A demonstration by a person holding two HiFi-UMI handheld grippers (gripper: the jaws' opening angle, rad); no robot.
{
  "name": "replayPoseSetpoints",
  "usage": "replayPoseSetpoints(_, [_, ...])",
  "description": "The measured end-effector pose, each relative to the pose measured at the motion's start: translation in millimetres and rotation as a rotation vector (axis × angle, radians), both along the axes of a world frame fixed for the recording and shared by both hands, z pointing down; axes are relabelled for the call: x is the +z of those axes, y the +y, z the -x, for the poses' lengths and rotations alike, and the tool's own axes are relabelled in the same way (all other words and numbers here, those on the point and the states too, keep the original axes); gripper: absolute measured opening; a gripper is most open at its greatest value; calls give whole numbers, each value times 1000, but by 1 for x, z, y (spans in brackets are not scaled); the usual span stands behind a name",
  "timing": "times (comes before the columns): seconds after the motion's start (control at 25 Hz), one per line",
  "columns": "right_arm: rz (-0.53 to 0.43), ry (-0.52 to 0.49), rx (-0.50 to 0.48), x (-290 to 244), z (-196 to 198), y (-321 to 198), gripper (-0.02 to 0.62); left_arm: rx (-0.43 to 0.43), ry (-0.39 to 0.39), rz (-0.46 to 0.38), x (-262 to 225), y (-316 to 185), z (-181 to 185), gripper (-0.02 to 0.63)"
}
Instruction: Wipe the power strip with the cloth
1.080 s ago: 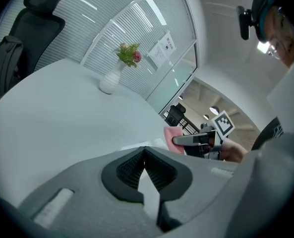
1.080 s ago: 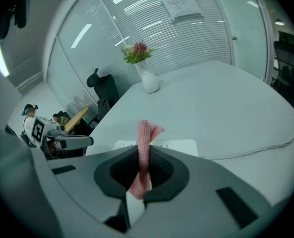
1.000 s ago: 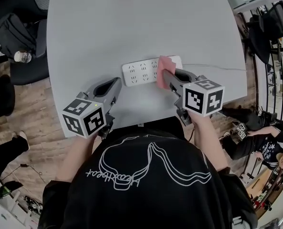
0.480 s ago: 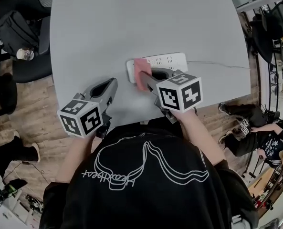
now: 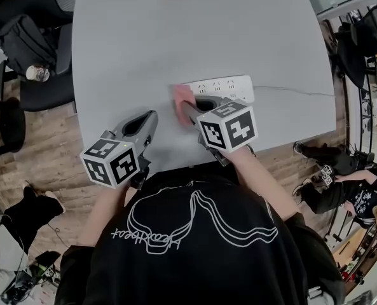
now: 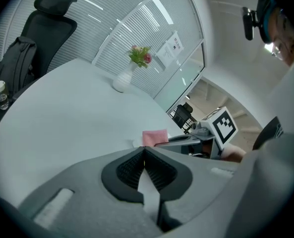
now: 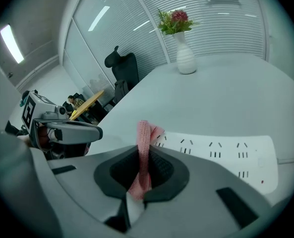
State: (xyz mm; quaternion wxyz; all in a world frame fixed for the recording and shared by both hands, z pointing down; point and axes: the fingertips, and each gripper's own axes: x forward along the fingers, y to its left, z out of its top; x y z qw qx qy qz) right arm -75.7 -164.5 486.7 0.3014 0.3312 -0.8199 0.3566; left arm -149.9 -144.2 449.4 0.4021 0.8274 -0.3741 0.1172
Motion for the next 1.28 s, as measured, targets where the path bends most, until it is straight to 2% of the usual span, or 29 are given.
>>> replayPoseSetpoints(0.64, [-1, 76, -16, 7, -12, -5, 35, 4, 24, -9, -3, -10, 5, 13])
replayPoseSetpoints(1.28, [-3, 118, 131, 6, -75, -13, 35, 24, 37, -18, -10, -8, -5, 13])
